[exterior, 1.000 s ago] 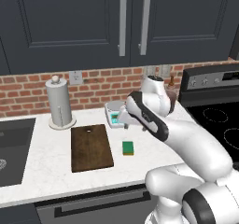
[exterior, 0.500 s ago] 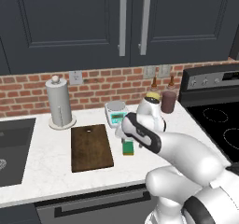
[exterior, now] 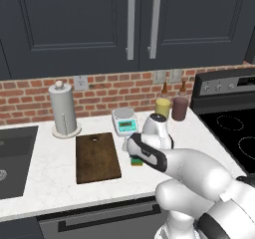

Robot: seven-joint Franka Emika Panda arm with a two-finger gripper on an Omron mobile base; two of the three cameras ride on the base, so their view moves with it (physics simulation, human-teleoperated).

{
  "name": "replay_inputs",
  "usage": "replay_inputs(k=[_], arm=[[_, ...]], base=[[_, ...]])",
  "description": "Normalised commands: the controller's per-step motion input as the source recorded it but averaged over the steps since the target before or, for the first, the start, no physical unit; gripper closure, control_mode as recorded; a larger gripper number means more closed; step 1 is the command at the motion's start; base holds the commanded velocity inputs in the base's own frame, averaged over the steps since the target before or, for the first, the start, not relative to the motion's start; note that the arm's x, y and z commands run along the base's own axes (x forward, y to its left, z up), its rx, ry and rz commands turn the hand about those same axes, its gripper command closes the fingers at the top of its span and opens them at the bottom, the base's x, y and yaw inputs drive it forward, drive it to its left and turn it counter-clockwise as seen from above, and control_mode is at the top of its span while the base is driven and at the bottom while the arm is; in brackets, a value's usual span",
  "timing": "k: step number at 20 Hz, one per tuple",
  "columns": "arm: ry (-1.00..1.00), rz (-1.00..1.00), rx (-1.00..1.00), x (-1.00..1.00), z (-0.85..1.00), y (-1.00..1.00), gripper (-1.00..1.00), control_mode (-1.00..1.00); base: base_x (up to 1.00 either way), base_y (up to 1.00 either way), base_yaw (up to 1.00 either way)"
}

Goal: Pick up the sponge from the counter and clean the cutting board by briefly scrubbing or pressing down on the cutting board. Once finished, release the sponge.

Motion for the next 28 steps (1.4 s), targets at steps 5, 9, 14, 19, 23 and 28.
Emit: replay_inputs(k=[5,9,14,19,23,28], arm=[[0.00,0.01,0.00,0.29,-0.01,0.00,-1.00,-1.00],[0.00,0.06,-0.02,0.38,0.00,0.00,-1.00,-1.00],[0.00,0.12,-0.07,0.16,-0.01,0.00,-1.00,-1.00],[0.00,0.13,-0.13,0.01,-0.15,0.01,-1.00,-1.00],[0.00,0.12,-0.12,0.00,-0.27,0.02,-1.00,-1.00],[0.00,0.06,-0.04,0.00,-0.28,0.00,1.00,-1.00]], base=[[0.00,0.00,0.00],[0.00,0.00,0.00],[0.00,0.00,0.00],[0.00,0.00,0.00],[0.00,0.00,0.00],[0.00,0.00,0.00]])
